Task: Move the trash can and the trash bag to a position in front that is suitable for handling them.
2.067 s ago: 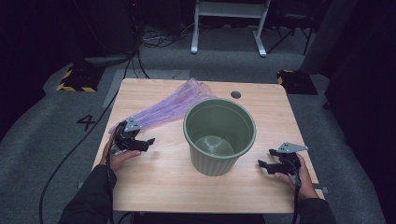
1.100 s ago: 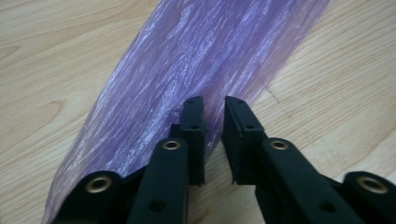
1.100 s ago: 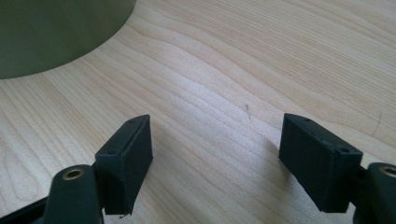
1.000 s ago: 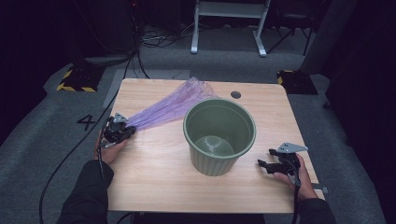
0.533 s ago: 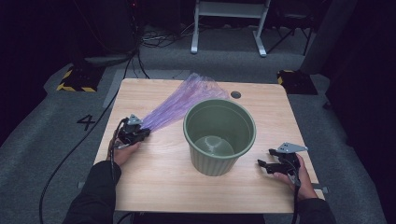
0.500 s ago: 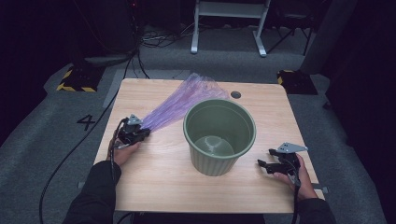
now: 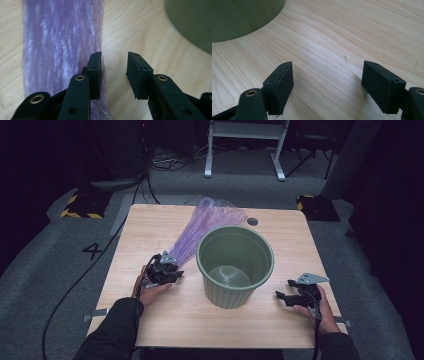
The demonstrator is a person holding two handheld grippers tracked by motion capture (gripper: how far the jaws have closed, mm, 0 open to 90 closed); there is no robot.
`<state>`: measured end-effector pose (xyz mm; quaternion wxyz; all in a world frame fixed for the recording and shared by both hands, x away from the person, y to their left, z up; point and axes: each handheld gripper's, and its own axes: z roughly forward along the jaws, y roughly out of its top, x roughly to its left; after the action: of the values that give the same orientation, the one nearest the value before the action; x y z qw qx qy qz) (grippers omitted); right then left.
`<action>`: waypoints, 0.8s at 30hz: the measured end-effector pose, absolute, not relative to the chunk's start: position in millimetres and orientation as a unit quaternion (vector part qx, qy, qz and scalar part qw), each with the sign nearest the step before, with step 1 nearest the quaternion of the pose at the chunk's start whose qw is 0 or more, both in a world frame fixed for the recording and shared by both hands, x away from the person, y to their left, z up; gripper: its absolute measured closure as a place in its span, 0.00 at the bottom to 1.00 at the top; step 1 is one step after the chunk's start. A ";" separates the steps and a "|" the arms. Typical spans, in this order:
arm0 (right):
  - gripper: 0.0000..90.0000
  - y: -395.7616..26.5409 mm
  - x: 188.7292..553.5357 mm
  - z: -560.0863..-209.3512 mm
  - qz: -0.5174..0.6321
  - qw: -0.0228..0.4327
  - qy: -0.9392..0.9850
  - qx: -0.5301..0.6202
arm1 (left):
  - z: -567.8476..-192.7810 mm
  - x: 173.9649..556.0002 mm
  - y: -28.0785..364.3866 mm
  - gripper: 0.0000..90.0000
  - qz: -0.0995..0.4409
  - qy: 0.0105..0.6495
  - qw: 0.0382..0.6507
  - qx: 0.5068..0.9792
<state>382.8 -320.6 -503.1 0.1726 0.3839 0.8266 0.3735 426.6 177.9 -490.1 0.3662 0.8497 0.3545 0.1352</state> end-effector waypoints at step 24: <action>0.28 -320.5 382.9 -503.1 0.374 0.171 0.829 0.379 | -472.5 398.2 243.5 0.32 0.165 0.418 0.388 0.805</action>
<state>382.9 -320.5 -503.1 0.1707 0.3794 0.8287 0.3744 398.2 243.5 -472.5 0.3877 0.8048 0.4179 0.1655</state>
